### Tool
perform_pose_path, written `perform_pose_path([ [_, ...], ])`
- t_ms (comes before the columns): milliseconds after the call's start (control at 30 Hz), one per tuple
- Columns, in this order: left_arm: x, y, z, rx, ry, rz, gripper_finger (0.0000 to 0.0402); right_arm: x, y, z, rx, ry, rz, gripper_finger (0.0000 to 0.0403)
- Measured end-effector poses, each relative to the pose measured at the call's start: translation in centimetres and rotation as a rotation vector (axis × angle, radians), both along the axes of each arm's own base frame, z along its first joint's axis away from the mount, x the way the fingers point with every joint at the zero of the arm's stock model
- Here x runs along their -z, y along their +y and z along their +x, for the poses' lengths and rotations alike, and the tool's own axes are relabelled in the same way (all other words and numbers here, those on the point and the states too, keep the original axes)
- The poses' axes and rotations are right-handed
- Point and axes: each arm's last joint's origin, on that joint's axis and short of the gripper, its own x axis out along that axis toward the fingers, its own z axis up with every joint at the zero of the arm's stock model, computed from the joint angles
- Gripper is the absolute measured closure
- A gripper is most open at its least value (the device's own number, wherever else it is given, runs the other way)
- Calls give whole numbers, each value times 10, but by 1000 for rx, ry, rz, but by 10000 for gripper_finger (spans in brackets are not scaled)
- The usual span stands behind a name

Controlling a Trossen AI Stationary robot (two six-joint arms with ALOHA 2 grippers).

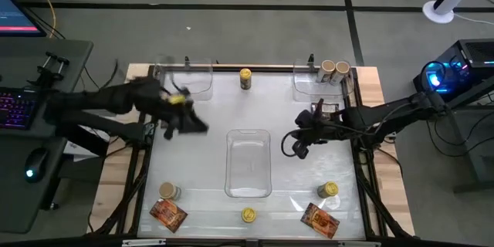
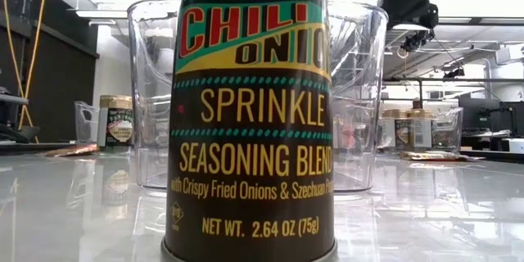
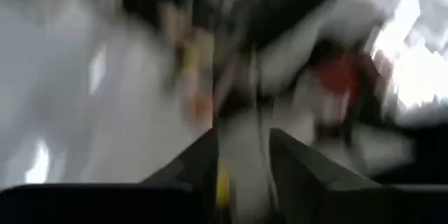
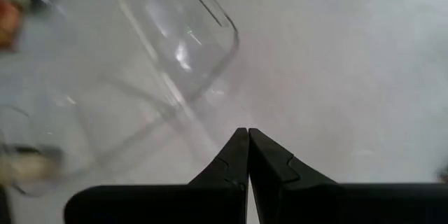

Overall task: Sort spices by type
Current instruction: Put the bottom brown seasoning bottle into the right transparent bin aligned with the other brown seasoning bottles

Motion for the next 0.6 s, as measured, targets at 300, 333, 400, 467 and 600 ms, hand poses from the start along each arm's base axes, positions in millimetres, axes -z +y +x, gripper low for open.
perform_pose_path([
  [300,-5,-85,12,247,595,-73,175,4,-4,-10,-12,105,-103,402],
  [333,-1,-94,10,252,625,-53,168,4,-4,-10,-13,103,-103,402],
  [400,9,-113,2,255,698,36,158,4,-4,-10,-8,100,-99,402],
  [467,22,-126,-7,238,789,176,154,4,-4,-10,13,95,-85,402],
  [600,40,-139,-32,175,939,488,152,4,-4,-10,42,87,-66,402],
])
